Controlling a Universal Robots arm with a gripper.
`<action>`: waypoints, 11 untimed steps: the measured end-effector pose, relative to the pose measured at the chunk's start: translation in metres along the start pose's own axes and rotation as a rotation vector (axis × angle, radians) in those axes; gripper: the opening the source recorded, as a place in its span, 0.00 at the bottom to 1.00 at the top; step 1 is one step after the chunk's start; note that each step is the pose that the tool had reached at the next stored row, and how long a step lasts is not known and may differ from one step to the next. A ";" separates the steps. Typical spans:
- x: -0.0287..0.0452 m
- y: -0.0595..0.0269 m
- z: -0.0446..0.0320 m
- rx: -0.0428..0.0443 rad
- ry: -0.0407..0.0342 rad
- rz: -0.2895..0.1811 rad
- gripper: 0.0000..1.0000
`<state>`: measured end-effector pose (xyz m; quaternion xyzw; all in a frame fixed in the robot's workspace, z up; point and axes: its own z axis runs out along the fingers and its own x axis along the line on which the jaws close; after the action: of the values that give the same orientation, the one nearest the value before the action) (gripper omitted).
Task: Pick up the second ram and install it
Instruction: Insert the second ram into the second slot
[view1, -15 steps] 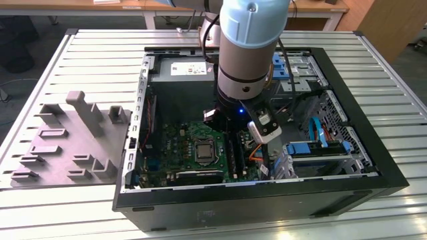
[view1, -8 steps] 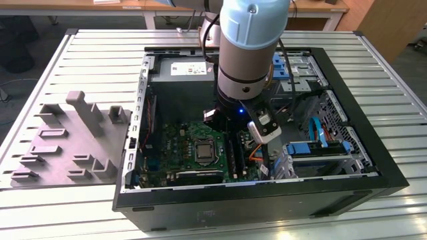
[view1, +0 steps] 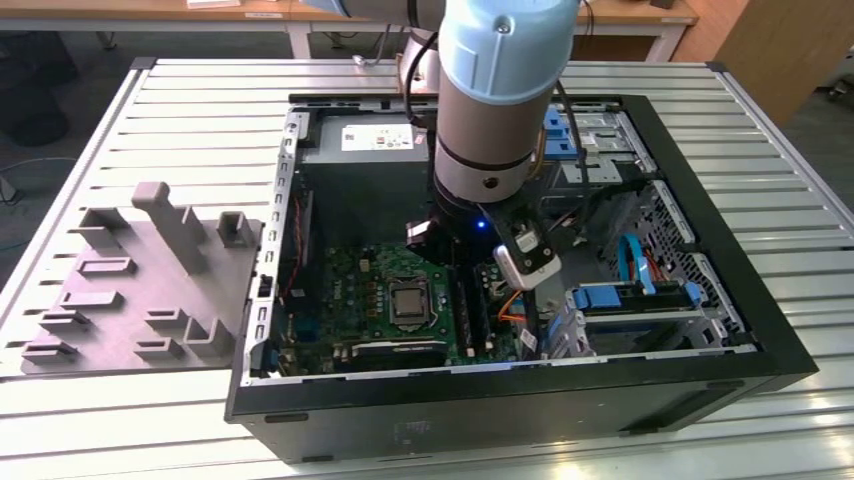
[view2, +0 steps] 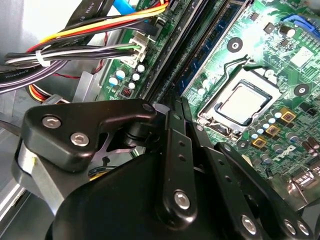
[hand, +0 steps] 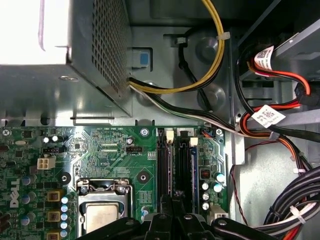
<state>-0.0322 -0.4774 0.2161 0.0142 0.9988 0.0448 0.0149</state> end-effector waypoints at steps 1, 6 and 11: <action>0.0001 -0.0001 0.0003 0.0002 0.0000 0.000 0.12; 0.0001 -0.0001 0.0005 0.0001 0.0001 0.000 0.12; 0.0002 -0.0001 0.0007 -0.0001 0.0002 0.000 0.13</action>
<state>-0.0323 -0.4774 0.2153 0.0142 0.9988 0.0449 0.0148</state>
